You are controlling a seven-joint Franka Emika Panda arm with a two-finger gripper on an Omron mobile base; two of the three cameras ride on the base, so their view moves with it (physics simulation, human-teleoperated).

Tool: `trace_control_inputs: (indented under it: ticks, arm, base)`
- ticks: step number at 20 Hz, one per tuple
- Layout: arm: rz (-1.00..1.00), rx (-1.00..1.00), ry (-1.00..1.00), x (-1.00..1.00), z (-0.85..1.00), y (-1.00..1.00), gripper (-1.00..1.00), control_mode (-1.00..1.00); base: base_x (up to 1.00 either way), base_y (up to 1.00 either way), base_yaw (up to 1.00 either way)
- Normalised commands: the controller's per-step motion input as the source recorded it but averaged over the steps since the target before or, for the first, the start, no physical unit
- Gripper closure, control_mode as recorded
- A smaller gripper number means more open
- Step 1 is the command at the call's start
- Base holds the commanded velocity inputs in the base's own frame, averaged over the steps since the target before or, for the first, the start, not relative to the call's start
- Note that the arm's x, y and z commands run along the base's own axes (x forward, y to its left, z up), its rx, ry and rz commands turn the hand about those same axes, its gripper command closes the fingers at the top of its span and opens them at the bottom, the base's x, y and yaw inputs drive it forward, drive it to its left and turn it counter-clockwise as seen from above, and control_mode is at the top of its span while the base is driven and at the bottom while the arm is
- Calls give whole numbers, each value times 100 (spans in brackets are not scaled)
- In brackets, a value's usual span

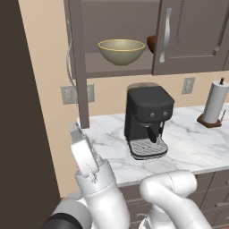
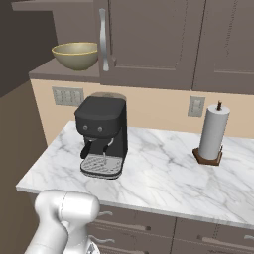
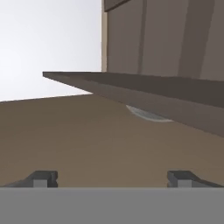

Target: Open the cabinet. Pick the bowls from the counter and place them in the cabinet. Then close the cabinet.

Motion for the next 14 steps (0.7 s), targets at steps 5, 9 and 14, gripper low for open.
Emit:
trace_control_inputs:
  ticks: [5, 9, 14]
  arm:
    - [-16, 6, 9, -12, 0, 76, -100, -100]
    - [-18, 5, 9, -4, 0, 78, -100, -100]
    - [-18, 2, 11, 0, 0, 82, -100, -100]
  base:
    - [0, 0, 0]
    - [0, 0, 0]
    - [0, 0, 0]
